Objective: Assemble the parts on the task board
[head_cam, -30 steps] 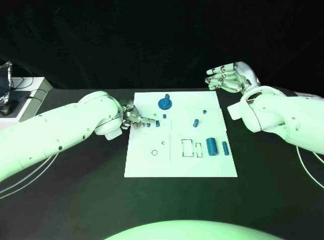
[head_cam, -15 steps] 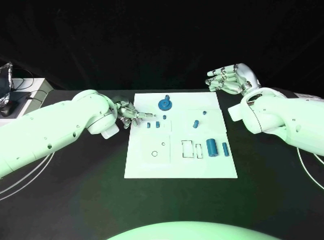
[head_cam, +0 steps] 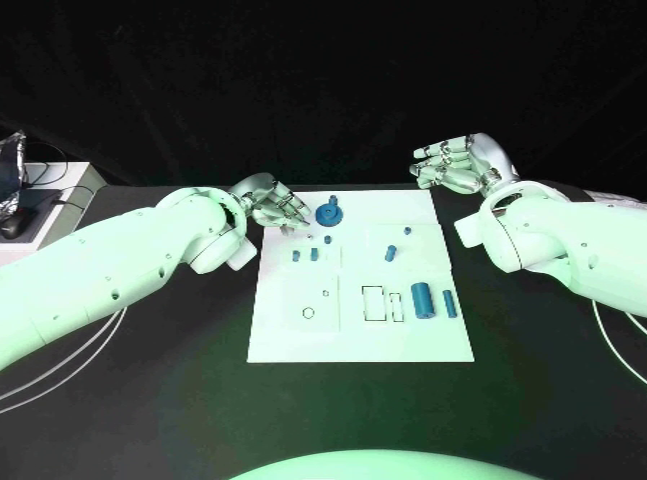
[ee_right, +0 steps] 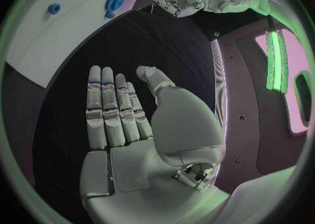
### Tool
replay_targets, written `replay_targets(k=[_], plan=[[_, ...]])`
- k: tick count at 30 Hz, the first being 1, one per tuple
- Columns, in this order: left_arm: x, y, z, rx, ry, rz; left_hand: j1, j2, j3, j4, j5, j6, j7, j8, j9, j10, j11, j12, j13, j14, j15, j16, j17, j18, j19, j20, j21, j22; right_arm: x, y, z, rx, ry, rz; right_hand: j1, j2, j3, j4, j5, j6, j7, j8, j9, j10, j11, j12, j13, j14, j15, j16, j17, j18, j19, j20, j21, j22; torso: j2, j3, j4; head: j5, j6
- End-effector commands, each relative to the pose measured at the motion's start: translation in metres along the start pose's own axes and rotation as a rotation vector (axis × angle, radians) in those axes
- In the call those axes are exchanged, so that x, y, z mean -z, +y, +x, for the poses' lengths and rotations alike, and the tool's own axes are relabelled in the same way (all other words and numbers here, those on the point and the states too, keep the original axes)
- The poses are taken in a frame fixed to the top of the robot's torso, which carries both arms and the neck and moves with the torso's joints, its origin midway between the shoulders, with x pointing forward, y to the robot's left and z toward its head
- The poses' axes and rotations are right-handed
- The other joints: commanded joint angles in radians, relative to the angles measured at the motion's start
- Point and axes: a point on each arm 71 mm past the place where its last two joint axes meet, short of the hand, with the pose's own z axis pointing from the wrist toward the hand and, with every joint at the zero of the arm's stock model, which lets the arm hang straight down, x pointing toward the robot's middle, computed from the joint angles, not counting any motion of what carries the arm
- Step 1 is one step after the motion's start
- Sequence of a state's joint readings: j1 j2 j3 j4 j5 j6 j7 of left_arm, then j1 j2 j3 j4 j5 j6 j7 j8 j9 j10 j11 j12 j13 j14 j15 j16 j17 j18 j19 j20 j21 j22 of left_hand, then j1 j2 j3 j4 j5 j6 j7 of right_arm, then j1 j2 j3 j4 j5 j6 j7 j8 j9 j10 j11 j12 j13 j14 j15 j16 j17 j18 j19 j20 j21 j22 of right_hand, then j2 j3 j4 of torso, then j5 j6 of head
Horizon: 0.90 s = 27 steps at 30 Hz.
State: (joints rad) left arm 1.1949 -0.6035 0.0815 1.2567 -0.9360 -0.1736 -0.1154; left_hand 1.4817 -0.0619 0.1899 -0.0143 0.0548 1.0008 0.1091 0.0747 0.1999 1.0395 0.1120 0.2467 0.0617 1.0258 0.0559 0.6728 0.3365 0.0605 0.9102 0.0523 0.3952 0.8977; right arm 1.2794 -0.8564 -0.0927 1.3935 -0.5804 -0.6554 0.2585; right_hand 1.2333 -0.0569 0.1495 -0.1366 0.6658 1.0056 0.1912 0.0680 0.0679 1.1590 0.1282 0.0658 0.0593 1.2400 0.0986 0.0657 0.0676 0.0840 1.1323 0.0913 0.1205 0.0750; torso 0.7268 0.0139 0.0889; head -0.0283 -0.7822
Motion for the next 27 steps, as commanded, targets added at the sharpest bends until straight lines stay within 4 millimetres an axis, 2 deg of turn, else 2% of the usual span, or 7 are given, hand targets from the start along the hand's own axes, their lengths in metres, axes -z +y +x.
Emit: replay_targets(k=[1,3,6,9,13,16,27], plan=[[-0.004,-0.015,0.002,-0.183,-0.069,0.203,-0.004,-0.018,0.012,-0.005,-0.001,0.010,-0.005,-0.006,-0.040,-0.001,0.002,-0.029,-0.001,0.033,-0.007,0.028,0.002,0.015,0.033,-0.005,0.011,0.009,-0.001,0.001,0.003,-0.004,0.017,-0.013,0.009,0.000,0.001,-0.002,-0.002,-0.004,0.001,-0.006,-0.001,-0.005,0.002,-0.005,-0.001,-0.005,-0.003,-0.004,-0.002,0.018,0.001,0.005,-0.003,-0.001,0.002,0.0010,-0.0016,0.002,0.007],[-0.008,-0.016,0.007,-0.234,-0.069,0.221,-0.010,-0.030,0.015,-0.009,-0.003,0.025,-0.008,-0.007,-0.070,0.017,-0.007,-0.044,-0.002,0.057,-0.021,0.122,0.051,0.025,0.078,-0.023,0.071,0.058,-0.001,0.002,0.004,-0.004,0.019,-0.013,0.009,0.000,0.001,-0.002,-0.002,-0.004,0.001,-0.006,-0.001,-0.005,0.002,-0.005,-0.001,-0.005,-0.003,-0.004,-0.002,0.018,0.001,0.005,-0.003,-0.001,0.003,0.0011,-0.0022,0.002,0.010],[-0.014,-0.018,0.013,-0.295,-0.066,0.232,-0.020,-0.036,0.034,-0.009,-0.005,0.038,-0.011,-0.006,-0.121,0.033,-0.011,-0.068,0.000,0.019,-0.025,0.211,0.093,0.024,0.052,-0.027,0.121,0.127,-0.001,0.002,0.005,-0.005,0.021,-0.014,0.009,0.000,0.001,-0.002,-0.002,-0.004,0.001,-0.006,-0.001,-0.005,0.002,-0.005,-0.001,-0.005,-0.003,-0.004,-0.002,0.018,0.001,0.005,-0.003,-0.001,0.004,0.0016,-0.0025,0.001,0.013],[-0.018,-0.019,0.016,-0.330,-0.059,0.227,-0.023,-0.041,0.038,-0.009,-0.002,0.041,-0.011,-0.006,-0.131,0.036,-0.011,-0.073,0.000,0.034,-0.026,0.257,0.108,0.028,0.062,-0.030,0.148,0.154,-0.001,0.003,0.006,-0.006,0.022,-0.015,0.009,0.000,0.001,-0.002,-0.002,-0.004,0.001,-0.006,-0.001,-0.005,0.002,-0.005,-0.001,-0.005,-0.003,-0.004,-0.002,0.018,0.001,0.005,-0.003,-0.001,0.004,0.0018,-0.0028,0.002,0.014],[-0.024,-0.020,0.023,-0.389,-0.038,0.211,-0.036,-0.053,0.050,-0.001,-0.002,0.050,-0.013,-0.008,-0.133,0.044,-0.012,-0.079,0.000,0.039,-0.028,0.382,0.135,0.041,0.070,-0.032,0.219,0.235,-0.001,0.003,0.006,-0.008,0.024,-0.016,0.009,0.000,0.001,-0.002,-0.002,-0.004,0.001,-0.006,-0.001,-0.005,0.002,-0.005,-0.001,-0.005,-0.003,-0.004,-0.002,0.018,0.001,0.005,-0.003,-0.001,0.003,0.0023,-0.0010,0.000,0.014],[-0.027,-0.022,0.029,-0.432,-0.018,0.197,-0.047,-0.066,0.057,0.007,-0.002,0.055,-0.015,-0.009,-0.133,0.030,-0.008,-0.089,0.000,0.031,-0.024,0.420,0.120,0.049,0.059,-0.025,0.239,0.267,-0.001,0.004,0.007,-0.008,0.026,-0.017,0.009,0.000,0.001,-0.002,-0.002,-0.004,0.001,-0.006,-0.001,-0.005,0.002,-0.005,-0.001,-0.005,-0.003,-0.004,-0.002,0.018,0.001,0.005,-0.003,-0.001,0.004,0.0008,0.0000,-0.002,0.011],[-0.034,-0.024,0.041,-0.507,0.016,0.168,-0.057,-0.078,0.107,0.007,-0.002,0.107,-0.015,-0.010,-0.133,0.072,-0.013,-0.099,0.000,0.067,-0.029,0.517,0.087,0.069,0.084,-0.027,0.298,0.328,-0.001,0.005,0.009,-0.011,0.029,-0.019,0.004,-0.001,0.007,-0.004,-0.002,-0.004,0.001,-0.006,-0.001,-0.005,0.002,-0.005,-0.001,-0.005,-0.003,-0.004,-0.002,0.018,0.001,0.004,-0.002,-0.001,0.006,0.0002,-0.0028,-0.004,0.007]])
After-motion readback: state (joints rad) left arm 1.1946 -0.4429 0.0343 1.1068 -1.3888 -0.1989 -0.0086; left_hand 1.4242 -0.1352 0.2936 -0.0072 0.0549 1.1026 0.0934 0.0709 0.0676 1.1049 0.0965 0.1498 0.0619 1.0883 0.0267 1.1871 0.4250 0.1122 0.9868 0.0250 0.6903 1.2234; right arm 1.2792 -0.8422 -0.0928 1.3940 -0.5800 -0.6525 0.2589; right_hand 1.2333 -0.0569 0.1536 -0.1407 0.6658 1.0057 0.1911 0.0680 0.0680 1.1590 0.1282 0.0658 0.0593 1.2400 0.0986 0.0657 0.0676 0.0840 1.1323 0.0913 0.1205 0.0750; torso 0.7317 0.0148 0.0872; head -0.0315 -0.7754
